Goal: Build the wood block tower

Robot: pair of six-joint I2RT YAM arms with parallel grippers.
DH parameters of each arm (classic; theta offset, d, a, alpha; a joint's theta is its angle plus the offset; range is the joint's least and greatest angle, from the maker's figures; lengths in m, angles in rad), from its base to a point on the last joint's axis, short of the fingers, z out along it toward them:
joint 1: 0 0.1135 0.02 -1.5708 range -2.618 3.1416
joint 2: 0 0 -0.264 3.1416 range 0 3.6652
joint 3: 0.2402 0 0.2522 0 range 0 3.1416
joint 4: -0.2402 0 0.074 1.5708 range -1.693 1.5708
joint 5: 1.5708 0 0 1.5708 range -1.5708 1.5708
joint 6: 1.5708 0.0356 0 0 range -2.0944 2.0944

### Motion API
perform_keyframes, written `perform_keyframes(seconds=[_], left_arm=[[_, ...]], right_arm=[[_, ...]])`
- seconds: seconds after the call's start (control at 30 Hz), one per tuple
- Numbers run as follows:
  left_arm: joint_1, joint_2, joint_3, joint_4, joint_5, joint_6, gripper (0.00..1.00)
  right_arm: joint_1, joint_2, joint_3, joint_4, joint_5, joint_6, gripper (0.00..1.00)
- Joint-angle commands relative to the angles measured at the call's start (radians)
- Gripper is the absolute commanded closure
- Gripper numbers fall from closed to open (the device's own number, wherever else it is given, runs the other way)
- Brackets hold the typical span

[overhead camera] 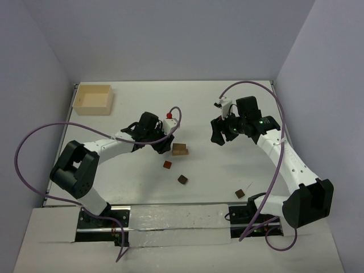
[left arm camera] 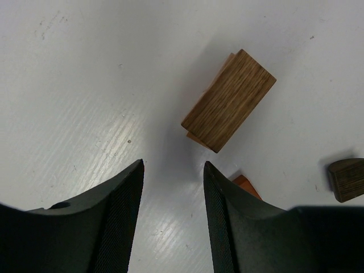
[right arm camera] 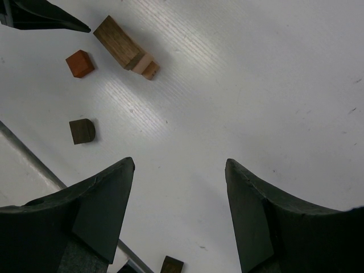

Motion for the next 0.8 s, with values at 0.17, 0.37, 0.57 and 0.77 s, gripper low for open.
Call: perform_keyframes(seconds=[0.17, 0.37, 0.57, 0.77], left_arm=[[-0.010, 0.023, 0.056, 0.030, -0.009, -0.004, 0.46], [-0.011, 0.032, 0.061, 0.032, -0.013, -0.004, 0.45], [-0.014, 0.043, 0.070, 0.031, -0.011, -0.004, 0.43], [-0.017, 0.041, 0.075, 0.026, -0.011, -0.002, 0.43]], right_arm=[[-0.006, 0.002, 0.043, 0.039, -0.023, 0.006, 0.27], [-0.004, -0.001, 0.039, 0.038, -0.023, 0.005, 0.27], [-0.007, -0.003, 0.037, 0.040, -0.021, 0.004, 0.27], [-0.006, 0.001, 0.037, 0.040, -0.022, 0.004, 0.27]])
